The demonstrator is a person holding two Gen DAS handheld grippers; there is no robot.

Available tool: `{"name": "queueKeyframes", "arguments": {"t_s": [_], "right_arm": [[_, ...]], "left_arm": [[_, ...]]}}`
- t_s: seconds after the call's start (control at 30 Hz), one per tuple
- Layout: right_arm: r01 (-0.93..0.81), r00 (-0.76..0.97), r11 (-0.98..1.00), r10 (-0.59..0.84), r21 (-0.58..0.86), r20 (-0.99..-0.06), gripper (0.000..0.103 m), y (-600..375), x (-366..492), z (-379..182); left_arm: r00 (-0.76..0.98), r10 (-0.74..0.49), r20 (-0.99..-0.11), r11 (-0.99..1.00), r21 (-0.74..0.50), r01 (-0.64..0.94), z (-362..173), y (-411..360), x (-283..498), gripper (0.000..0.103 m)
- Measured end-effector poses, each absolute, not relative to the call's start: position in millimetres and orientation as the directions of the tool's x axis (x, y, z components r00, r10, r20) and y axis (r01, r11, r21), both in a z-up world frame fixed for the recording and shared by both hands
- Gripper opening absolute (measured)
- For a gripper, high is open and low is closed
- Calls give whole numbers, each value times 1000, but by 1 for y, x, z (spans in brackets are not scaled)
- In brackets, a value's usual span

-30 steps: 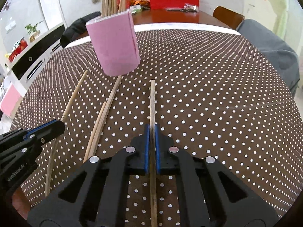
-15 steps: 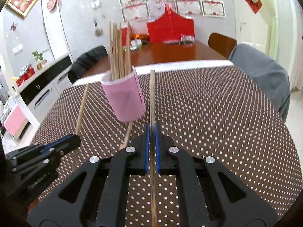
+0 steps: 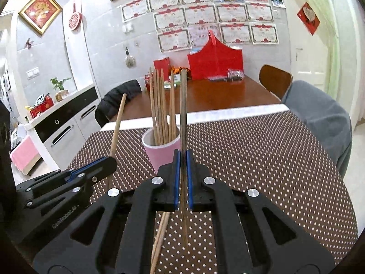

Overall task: Organize utensils
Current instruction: 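Lift the chopstick upright with the right gripper and lower it into the pink cup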

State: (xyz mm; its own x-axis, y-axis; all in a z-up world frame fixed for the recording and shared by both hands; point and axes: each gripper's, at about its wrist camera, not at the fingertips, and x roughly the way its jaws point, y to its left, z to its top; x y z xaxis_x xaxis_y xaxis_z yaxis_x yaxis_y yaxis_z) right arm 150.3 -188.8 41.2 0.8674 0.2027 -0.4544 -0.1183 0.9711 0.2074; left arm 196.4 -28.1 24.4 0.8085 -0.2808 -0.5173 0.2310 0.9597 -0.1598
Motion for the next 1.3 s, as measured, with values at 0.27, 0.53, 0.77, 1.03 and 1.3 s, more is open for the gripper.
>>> {"name": "queueKeyframes", "arguments": {"t_s": [0.27, 0.53, 0.77, 1.03, 1.3], "right_arm": [[-151, 878, 963, 234, 223, -417, 6, -188, 169, 67], [-187, 900, 960, 252, 209, -355, 6, -186, 189, 102], [-223, 917, 953, 276, 203, -289, 6, -184, 208, 130], [-240, 918, 950, 289, 200, -271, 6, -179, 243, 134], [-238, 878, 944, 311, 230, -365, 6, -179, 283, 104]], "left_arm": [[861, -265, -435, 964, -136, 228, 50, -30, 212, 7], [887, -285, -362, 957, -161, 241, 77, -25, 243, 7], [923, -267, -276, 958, -178, 224, 104, -21, 275, 7], [967, -210, -145, 966, -181, 183, 112, -23, 306, 7], [970, -182, -162, 972, -180, 153, 73, -25, 344, 7]]}}
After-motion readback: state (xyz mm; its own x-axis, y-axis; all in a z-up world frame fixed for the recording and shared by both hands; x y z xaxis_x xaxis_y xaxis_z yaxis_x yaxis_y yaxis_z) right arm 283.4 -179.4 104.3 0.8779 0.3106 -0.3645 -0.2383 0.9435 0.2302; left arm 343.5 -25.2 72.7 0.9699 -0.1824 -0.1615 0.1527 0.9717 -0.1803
